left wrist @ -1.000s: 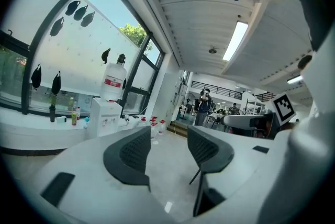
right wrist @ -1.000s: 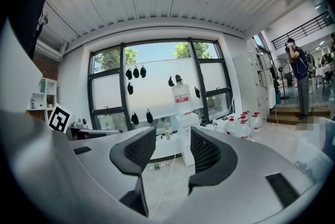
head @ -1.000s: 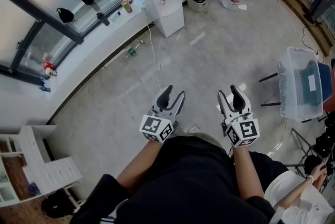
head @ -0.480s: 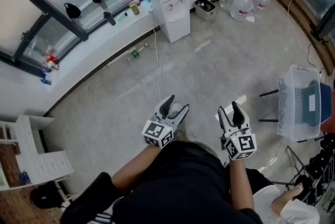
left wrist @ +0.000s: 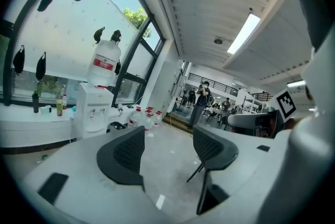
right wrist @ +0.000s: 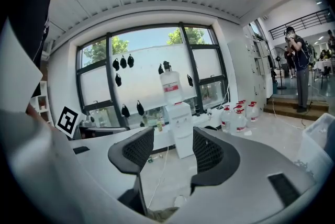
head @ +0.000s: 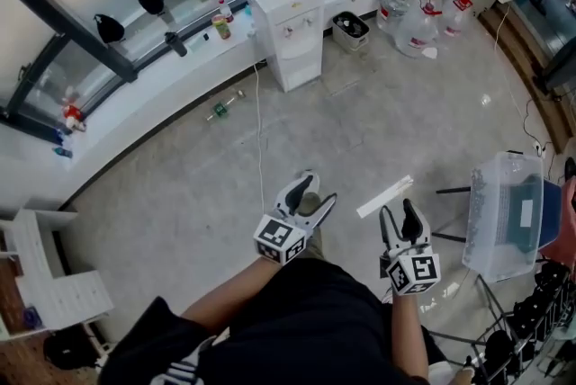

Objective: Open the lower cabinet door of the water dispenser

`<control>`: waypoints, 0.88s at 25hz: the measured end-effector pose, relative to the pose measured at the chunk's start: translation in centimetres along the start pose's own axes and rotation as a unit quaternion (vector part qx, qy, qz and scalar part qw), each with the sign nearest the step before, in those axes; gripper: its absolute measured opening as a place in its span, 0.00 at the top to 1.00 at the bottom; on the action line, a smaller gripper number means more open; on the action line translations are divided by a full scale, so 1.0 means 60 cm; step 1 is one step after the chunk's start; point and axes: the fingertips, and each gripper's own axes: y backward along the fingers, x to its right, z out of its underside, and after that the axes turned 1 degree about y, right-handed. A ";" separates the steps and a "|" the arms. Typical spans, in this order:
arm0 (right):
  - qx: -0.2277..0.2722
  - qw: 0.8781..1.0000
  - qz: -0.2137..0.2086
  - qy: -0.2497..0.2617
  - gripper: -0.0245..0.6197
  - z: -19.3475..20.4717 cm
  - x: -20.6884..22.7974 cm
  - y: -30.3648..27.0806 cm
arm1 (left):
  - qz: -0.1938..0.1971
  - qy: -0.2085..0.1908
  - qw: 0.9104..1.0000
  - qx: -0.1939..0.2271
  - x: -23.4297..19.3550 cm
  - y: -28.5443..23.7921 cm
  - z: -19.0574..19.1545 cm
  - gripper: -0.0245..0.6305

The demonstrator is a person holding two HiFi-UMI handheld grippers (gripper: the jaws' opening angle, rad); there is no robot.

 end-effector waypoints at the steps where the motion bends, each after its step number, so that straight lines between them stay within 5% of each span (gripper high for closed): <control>1: -0.003 1.000 0.001 0.002 0.65 -0.010 0.015 -0.026 | 0.001 0.003 1.000 0.001 -0.017 -0.025 -0.010 0.56; 13: -0.010 0.999 -0.040 0.030 0.65 -0.182 0.083 -0.367 | -0.006 0.013 1.000 0.022 -0.224 -0.236 -0.192 0.56; 22: -0.028 0.997 -0.067 0.030 0.64 -0.215 0.081 -0.505 | -0.022 0.030 0.999 0.035 -0.333 -0.282 -0.241 0.56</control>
